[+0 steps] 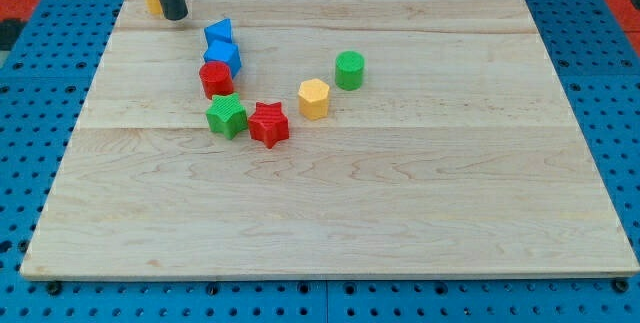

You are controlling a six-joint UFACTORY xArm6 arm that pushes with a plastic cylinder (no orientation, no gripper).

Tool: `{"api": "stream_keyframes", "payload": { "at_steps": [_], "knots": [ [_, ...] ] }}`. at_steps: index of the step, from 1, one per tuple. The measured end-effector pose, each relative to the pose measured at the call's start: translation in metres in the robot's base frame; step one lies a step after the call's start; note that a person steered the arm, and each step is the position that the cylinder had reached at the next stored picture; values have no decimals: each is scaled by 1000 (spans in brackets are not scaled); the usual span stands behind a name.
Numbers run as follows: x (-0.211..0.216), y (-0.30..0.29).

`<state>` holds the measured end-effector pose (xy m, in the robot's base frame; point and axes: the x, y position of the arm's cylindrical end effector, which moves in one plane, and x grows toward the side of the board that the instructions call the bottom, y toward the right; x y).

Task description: Move the yellow heart to the top left

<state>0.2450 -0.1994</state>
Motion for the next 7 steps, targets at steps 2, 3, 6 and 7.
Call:
{"api": "stream_keyframes", "payload": {
  "at_steps": [2, 3, 6, 7],
  "knots": [
    [-3, 0],
    [-3, -3],
    [-11, -11],
    [-18, -11]
  ]
}}
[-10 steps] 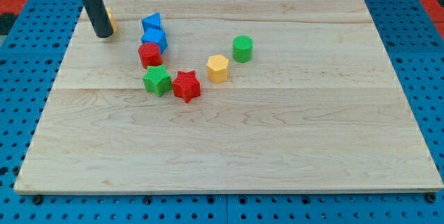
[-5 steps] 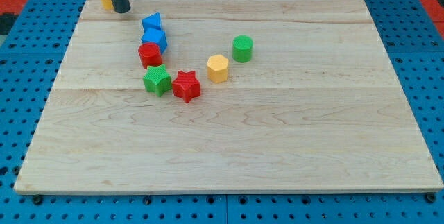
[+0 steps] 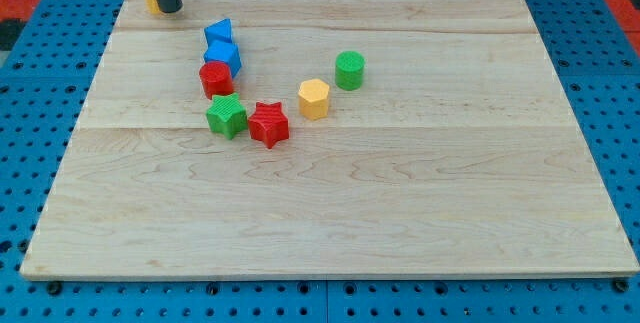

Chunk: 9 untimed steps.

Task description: Move the yellow heart to the top left

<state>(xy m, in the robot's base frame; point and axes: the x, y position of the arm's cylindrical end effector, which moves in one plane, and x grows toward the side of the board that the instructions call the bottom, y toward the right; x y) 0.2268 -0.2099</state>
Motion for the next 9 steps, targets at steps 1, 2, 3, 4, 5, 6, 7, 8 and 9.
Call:
{"api": "stream_keyframes", "payload": {
  "at_steps": [1, 2, 3, 4, 5, 6, 7, 8, 9],
  "knots": [
    [-9, 0],
    [-19, 0],
    [-28, 0],
    [-31, -2],
    [-31, -2],
    [-30, -2],
    [-33, 11],
    [-35, 13],
    [-4, -14]
  ]
}}
